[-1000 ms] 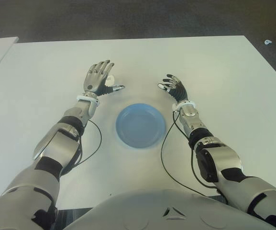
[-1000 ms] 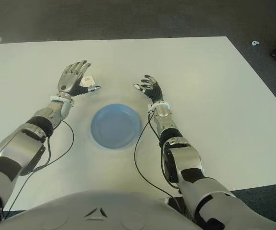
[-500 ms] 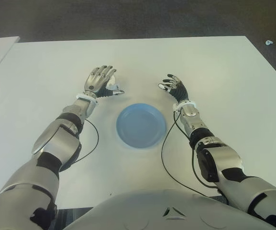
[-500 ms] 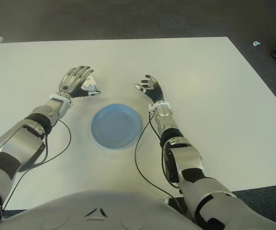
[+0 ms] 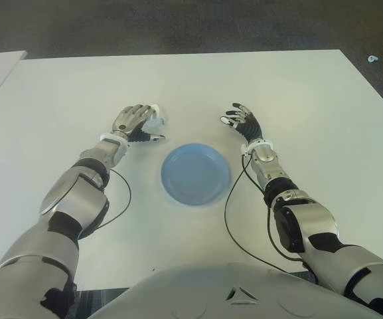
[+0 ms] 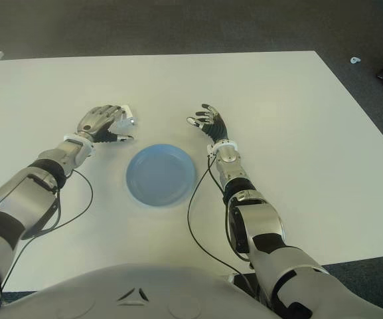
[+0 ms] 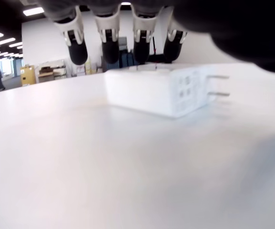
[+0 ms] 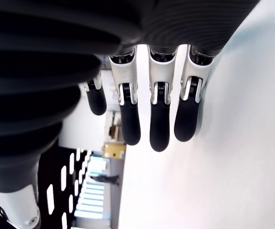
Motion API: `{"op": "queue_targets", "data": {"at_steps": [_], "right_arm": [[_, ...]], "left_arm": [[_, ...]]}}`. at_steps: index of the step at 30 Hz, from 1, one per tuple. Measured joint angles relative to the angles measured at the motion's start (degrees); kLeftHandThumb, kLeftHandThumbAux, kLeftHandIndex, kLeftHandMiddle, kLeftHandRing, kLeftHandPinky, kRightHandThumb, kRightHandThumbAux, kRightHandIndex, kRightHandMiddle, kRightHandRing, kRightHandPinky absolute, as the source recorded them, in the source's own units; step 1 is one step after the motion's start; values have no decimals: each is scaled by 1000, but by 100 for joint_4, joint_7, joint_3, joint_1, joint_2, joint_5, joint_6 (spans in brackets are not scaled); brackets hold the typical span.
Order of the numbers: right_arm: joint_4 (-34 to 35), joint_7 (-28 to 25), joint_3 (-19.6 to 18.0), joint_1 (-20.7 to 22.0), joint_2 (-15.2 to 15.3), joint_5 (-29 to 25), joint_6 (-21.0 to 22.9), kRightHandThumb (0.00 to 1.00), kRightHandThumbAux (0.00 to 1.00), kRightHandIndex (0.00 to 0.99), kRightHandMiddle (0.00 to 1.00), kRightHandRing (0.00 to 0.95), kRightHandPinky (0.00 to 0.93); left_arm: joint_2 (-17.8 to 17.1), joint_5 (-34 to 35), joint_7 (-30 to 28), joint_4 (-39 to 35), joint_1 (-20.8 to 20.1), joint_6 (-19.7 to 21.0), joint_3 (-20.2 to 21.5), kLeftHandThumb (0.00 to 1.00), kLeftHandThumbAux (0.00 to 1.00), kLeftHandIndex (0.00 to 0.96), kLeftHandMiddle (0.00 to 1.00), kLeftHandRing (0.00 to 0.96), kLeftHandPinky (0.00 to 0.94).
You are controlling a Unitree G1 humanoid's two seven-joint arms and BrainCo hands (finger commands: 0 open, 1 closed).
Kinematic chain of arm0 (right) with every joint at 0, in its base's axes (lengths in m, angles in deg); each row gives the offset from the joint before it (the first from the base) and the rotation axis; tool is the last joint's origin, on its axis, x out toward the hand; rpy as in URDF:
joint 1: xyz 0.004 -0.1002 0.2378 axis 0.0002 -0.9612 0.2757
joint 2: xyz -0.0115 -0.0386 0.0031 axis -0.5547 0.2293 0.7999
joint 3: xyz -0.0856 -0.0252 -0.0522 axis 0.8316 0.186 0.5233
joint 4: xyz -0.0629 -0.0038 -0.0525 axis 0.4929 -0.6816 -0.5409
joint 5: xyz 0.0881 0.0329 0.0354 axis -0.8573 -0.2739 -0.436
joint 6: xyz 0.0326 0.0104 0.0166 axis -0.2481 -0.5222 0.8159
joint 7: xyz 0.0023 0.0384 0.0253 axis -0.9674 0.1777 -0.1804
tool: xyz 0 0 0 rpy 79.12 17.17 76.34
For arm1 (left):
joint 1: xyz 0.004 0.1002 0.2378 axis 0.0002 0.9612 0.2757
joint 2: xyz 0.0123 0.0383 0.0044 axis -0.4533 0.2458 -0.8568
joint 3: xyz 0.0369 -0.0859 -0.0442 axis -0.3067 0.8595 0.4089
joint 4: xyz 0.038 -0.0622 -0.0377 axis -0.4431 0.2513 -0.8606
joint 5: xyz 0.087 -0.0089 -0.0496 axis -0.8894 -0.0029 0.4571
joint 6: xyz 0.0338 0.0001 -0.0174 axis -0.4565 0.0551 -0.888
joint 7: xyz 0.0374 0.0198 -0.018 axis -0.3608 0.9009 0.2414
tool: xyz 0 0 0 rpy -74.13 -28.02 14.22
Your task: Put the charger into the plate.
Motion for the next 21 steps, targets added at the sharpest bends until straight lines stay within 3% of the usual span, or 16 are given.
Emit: {"op": "queue_targets", "data": {"at_steps": [21], "right_arm": [[5, -312, -112, -140, 53, -64, -253, 656, 716, 172, 378, 362, 328]], "left_arm": [[154, 1226, -1312, -18, -12, 377, 1120, 314, 238, 0, 0, 0, 0]]}}
